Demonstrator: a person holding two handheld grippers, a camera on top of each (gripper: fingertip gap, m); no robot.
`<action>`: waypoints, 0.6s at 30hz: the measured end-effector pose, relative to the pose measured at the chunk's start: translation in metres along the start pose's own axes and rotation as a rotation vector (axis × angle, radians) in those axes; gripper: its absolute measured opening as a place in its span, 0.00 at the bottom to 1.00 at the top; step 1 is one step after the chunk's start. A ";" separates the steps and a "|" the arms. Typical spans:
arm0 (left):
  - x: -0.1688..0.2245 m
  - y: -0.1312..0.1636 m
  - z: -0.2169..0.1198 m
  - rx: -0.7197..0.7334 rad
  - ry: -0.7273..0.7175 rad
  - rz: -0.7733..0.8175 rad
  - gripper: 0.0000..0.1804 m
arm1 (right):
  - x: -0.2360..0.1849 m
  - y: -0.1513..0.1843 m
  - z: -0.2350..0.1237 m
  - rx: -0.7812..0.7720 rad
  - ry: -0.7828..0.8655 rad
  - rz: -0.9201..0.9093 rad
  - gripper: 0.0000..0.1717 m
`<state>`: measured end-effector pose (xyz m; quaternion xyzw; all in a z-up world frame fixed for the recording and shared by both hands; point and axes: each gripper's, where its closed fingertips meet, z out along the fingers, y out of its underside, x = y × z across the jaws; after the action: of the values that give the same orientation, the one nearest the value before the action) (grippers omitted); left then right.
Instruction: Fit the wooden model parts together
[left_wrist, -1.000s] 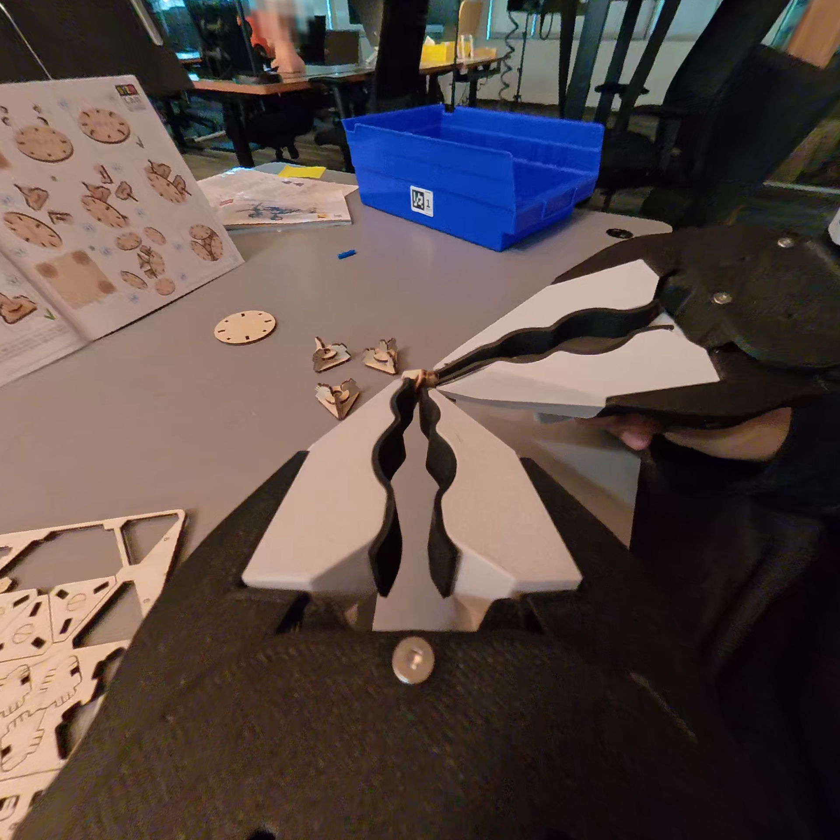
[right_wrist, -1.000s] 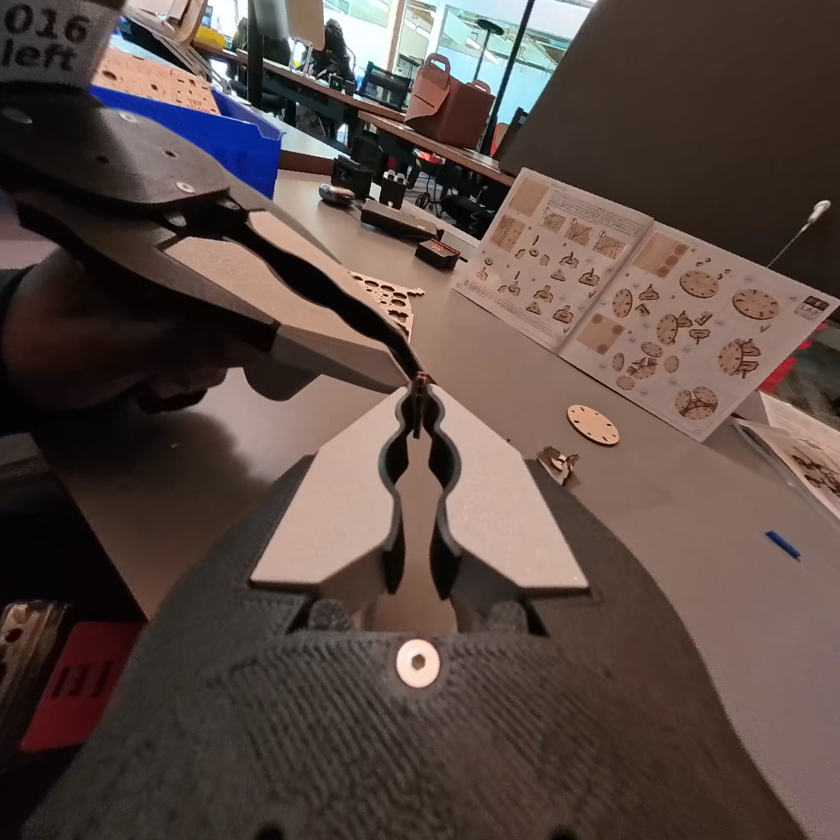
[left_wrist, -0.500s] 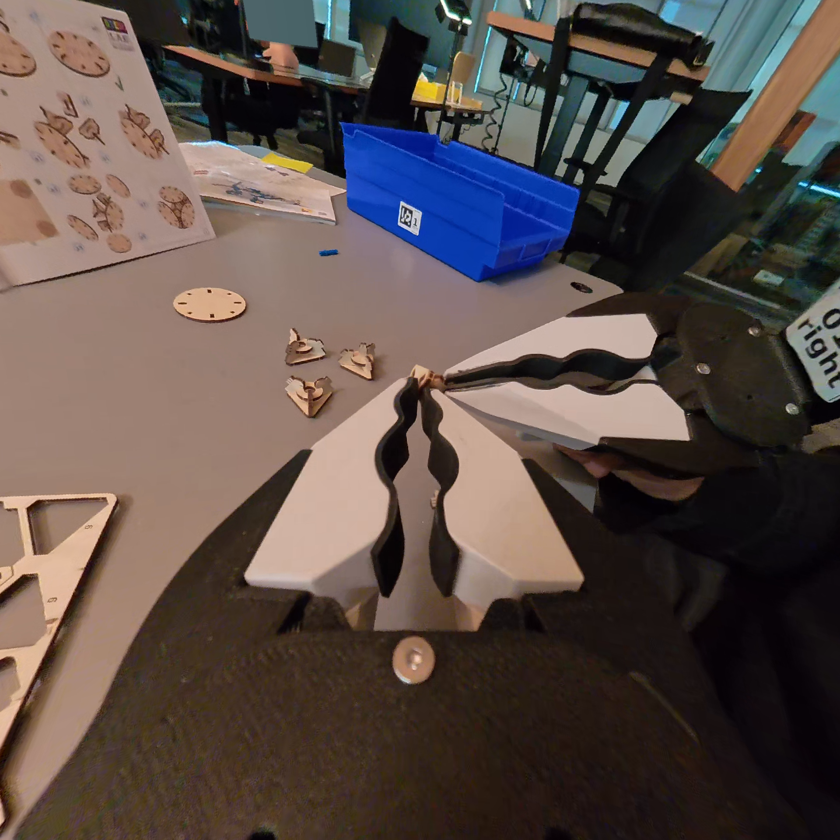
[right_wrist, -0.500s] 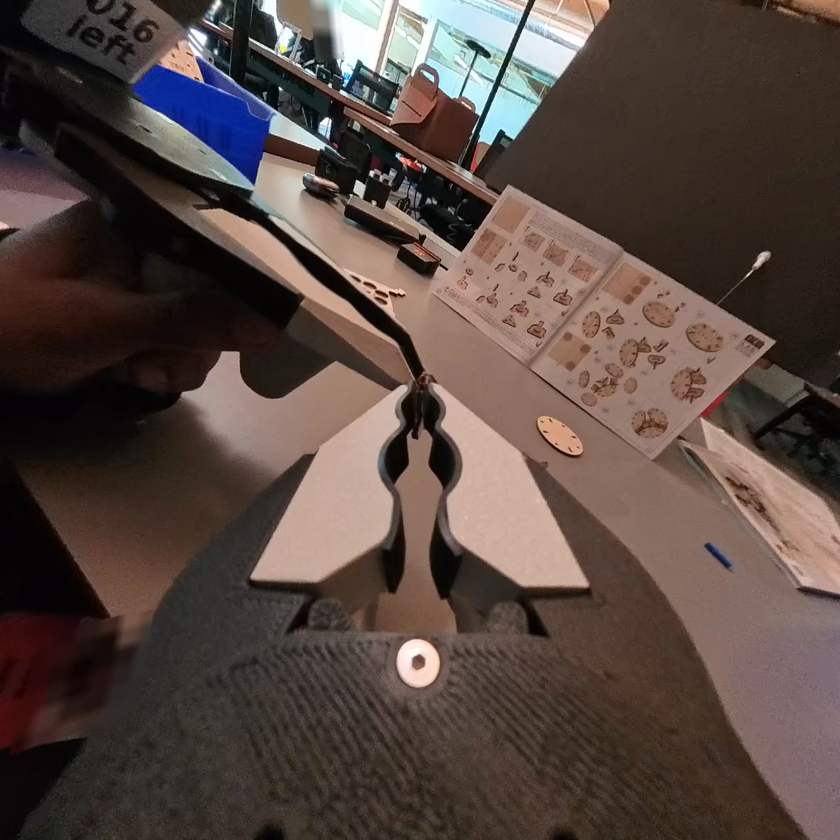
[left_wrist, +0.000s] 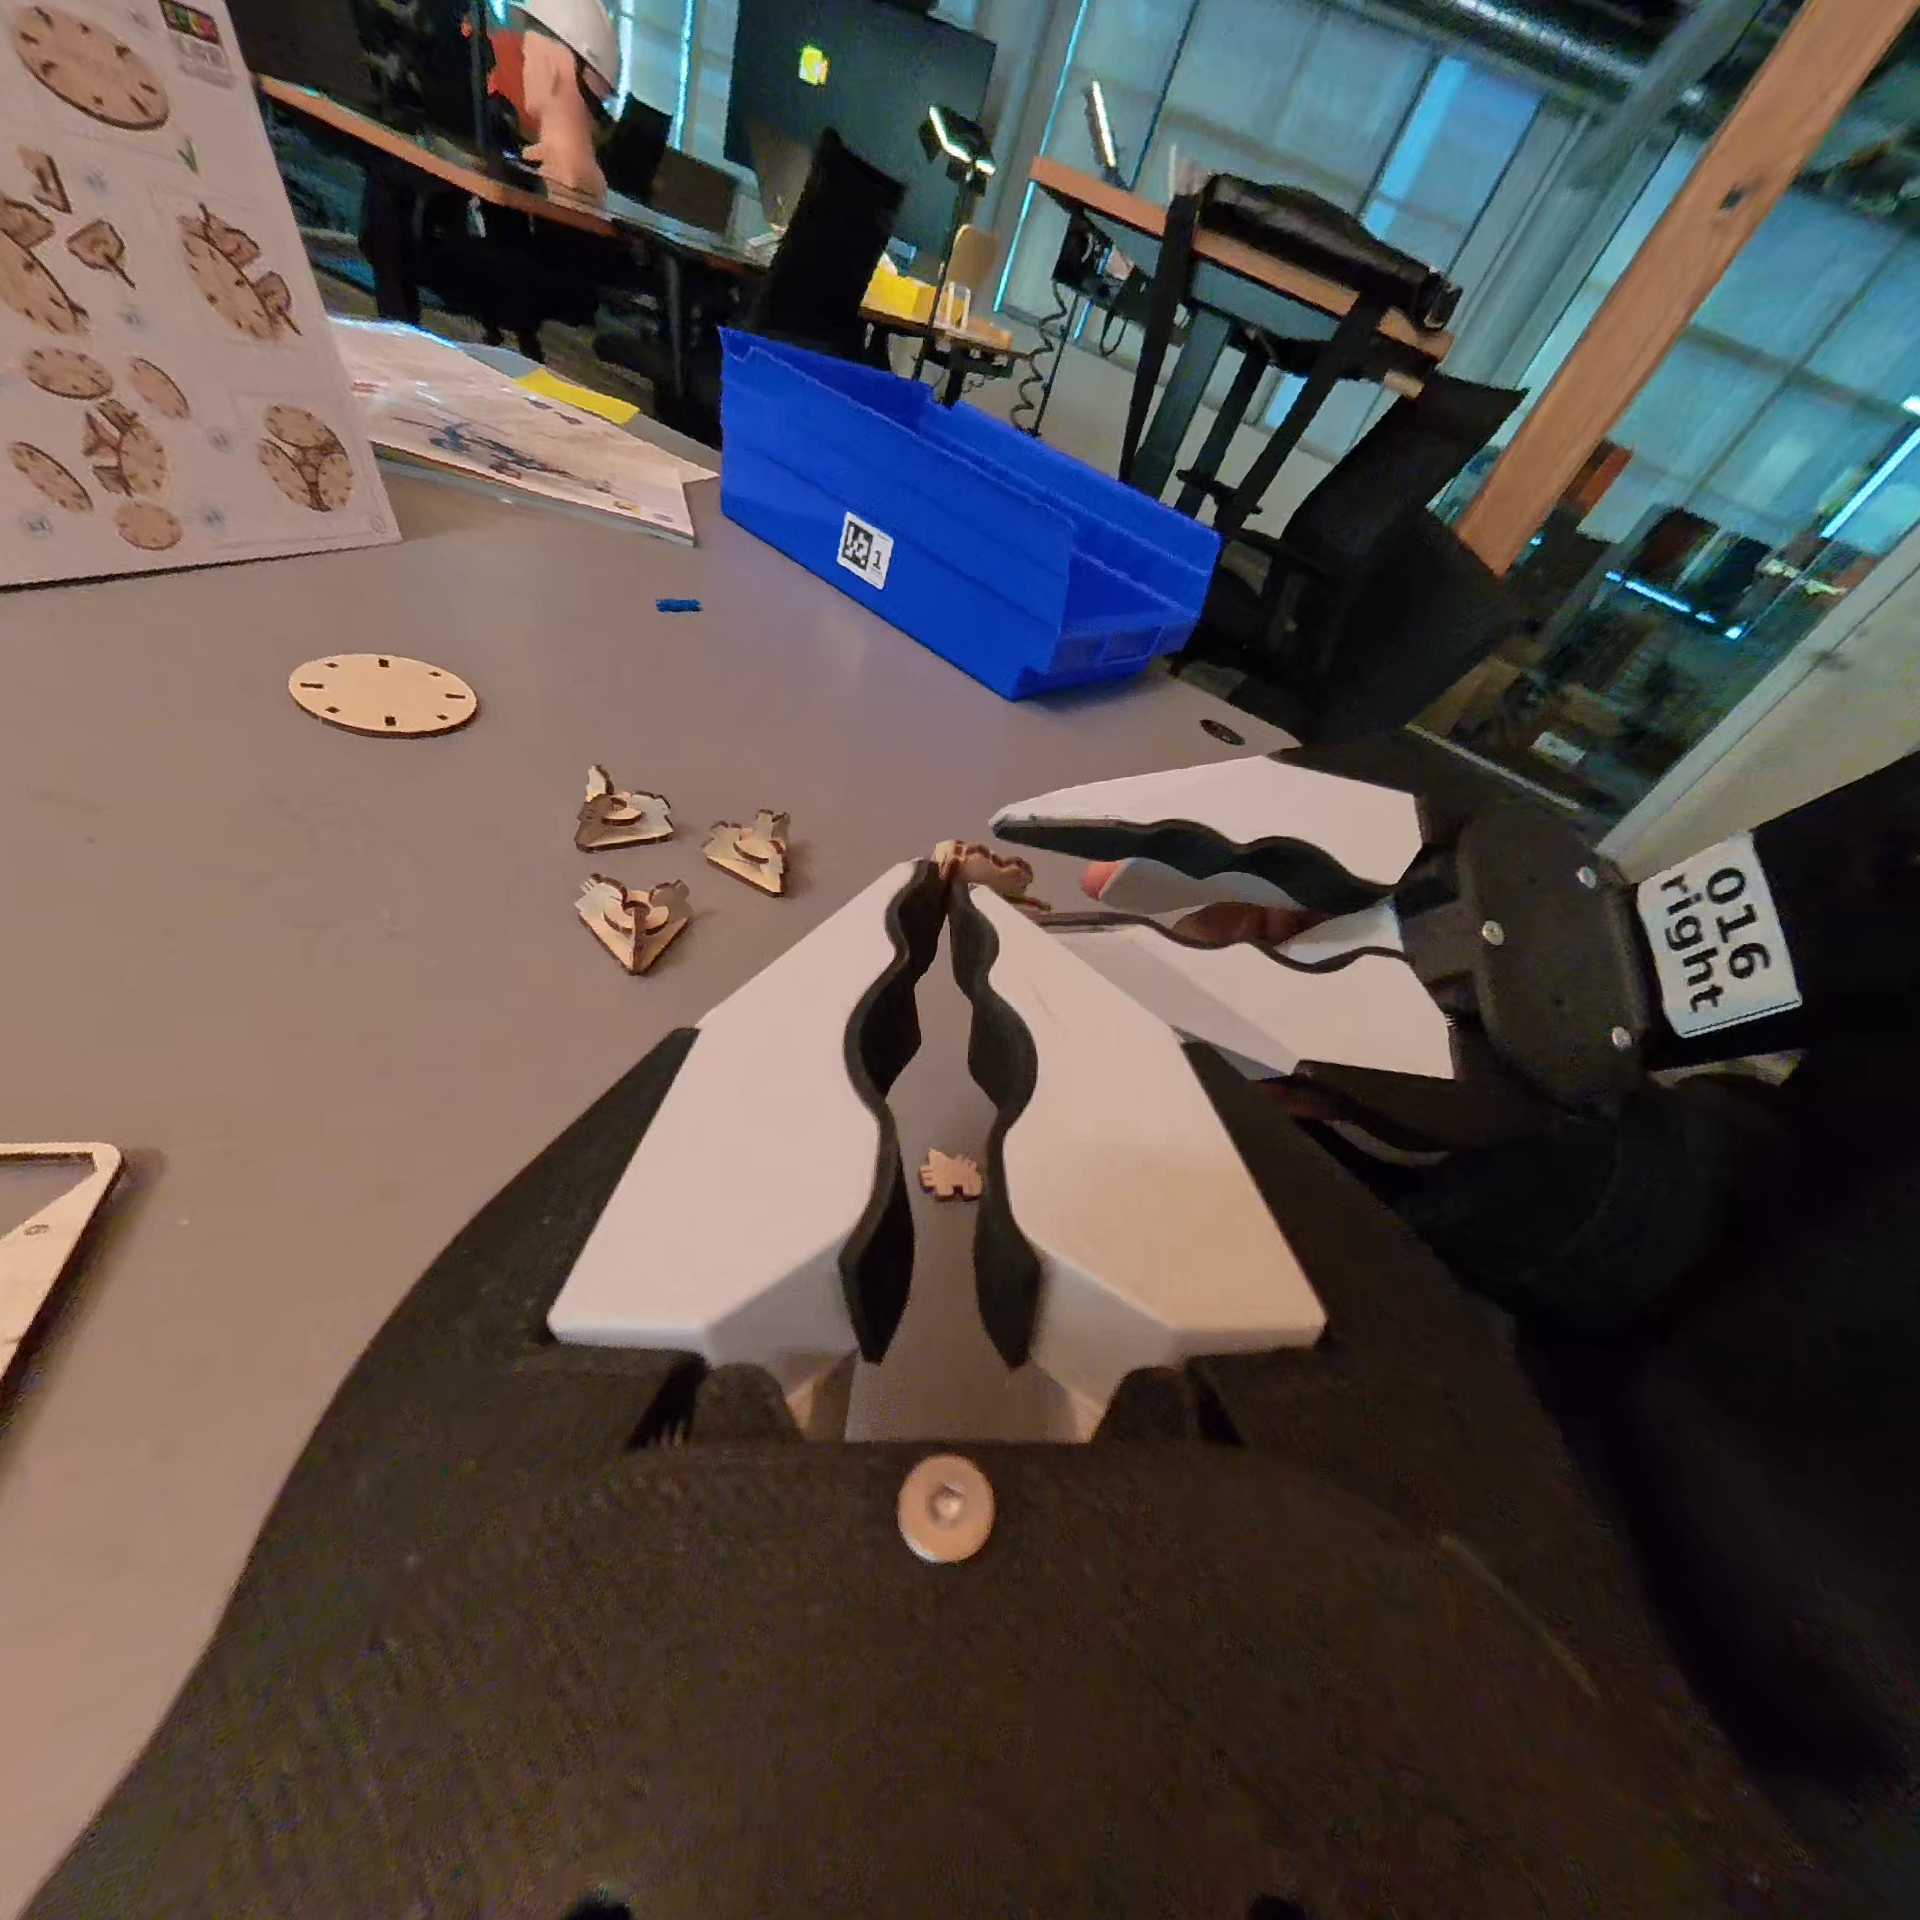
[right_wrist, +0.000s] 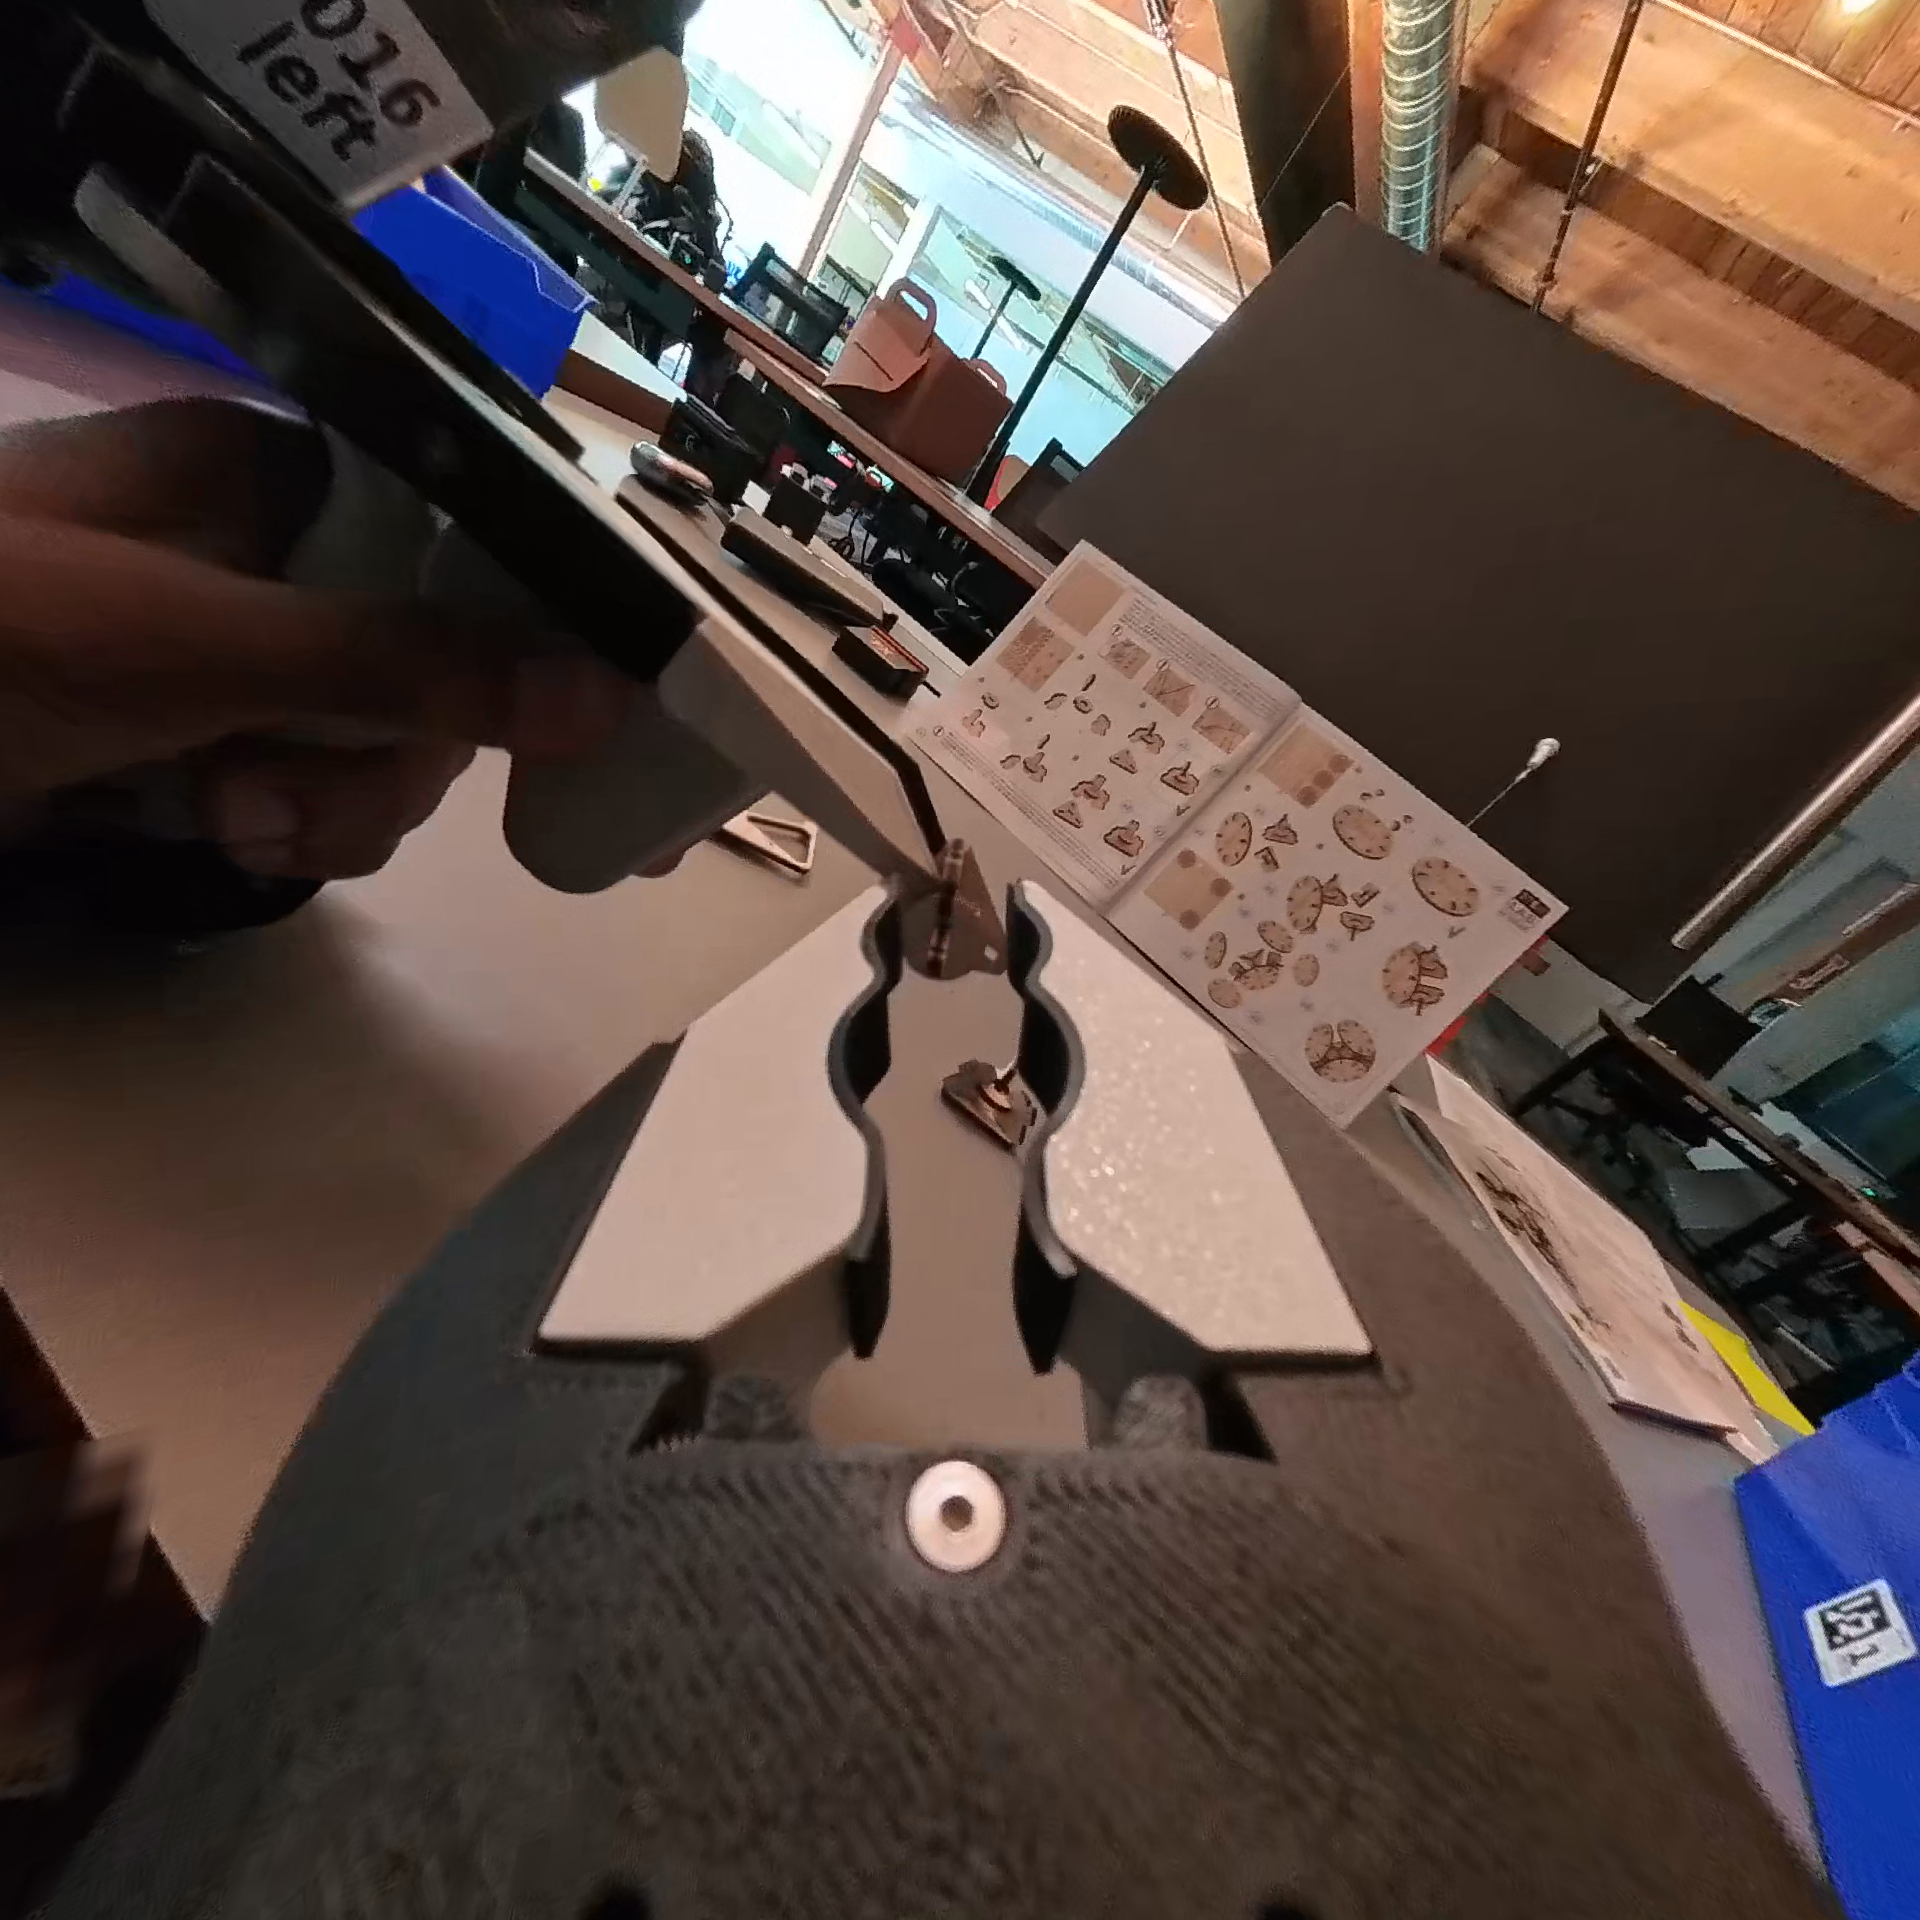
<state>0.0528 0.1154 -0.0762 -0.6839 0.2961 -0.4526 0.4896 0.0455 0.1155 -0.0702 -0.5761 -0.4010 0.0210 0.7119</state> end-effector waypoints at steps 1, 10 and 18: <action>0.001 0.000 0.000 0.003 0.004 0.002 0.00 | 0.000 0.000 0.000 -0.001 -0.005 0.004 0.10; 0.002 0.002 0.000 -0.025 0.003 0.056 0.00 | -0.001 -0.003 0.000 0.008 -0.053 0.089 0.00; 0.002 0.000 -0.001 -0.024 -0.018 0.100 0.00 | -0.001 -0.004 0.000 -0.010 -0.065 0.132 0.01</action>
<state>0.0526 0.1137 -0.0754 -0.6782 0.3311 -0.4177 0.5060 0.0431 0.1131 -0.0677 -0.6038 -0.3852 0.0846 0.6927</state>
